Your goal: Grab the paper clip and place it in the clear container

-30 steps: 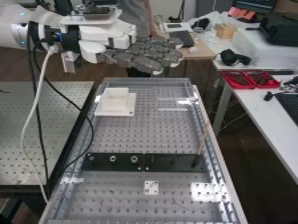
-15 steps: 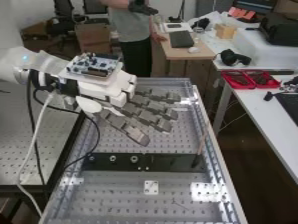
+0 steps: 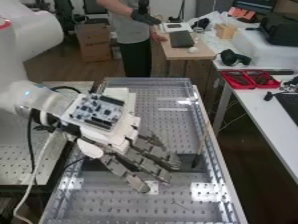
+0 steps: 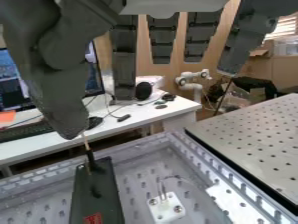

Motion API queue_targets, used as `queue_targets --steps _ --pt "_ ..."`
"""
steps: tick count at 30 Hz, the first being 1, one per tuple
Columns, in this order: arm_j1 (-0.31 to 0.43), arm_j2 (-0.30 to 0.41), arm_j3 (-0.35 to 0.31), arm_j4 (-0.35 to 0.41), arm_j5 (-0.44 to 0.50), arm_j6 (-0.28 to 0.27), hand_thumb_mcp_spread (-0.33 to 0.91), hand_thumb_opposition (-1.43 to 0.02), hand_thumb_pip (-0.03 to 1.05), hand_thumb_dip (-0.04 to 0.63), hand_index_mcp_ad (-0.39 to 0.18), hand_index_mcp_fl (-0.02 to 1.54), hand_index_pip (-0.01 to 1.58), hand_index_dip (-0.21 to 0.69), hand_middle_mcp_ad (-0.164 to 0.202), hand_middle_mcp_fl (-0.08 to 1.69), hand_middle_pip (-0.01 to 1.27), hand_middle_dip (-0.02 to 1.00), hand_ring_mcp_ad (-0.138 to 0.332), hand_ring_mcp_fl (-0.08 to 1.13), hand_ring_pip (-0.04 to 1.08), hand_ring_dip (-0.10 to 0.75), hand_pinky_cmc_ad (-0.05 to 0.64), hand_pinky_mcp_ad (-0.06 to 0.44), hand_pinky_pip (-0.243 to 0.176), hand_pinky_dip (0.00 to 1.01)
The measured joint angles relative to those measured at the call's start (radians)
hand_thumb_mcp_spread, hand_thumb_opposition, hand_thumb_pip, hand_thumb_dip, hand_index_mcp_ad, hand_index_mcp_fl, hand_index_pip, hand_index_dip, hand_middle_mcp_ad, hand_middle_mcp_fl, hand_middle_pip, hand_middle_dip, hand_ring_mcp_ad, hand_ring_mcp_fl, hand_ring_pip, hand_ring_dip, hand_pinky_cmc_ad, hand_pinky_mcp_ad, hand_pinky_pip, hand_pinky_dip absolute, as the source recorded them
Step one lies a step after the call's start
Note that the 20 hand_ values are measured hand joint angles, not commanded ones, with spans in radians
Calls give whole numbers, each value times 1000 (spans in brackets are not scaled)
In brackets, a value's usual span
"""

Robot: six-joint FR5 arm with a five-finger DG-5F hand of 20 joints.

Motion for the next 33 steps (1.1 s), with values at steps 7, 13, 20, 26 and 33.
queue_targets --steps 7,13,20,26,33 --pt "-48 -75 60 -9 -77 -9 298 -785 710 222 -119 257 1063 -59 70 12 126 155 129 3 89 94 316 265 -75 370" --pt "-85 -140 119 -17 -166 -22 330 -815 721 227 -126 239 1215 -24 70 10 124 155 127 3 89 94 316 265 -75 368" --pt "-112 -197 169 1 -256 -49 344 -813 721 237 -143 239 1346 5 68 10 124 155 127 2 80 94 316 264 -75 344" --pt "-129 -227 189 37 -312 -75 340 -831 721 237 -143 253 1429 31 66 12 124 157 127 2 80 94 316 265 -75 314" --pt "-140 -246 189 73 -335 -88 372 -831 721 251 -152 274 1461 37 72 12 122 161 127 5 80 98 312 265 -75 278"
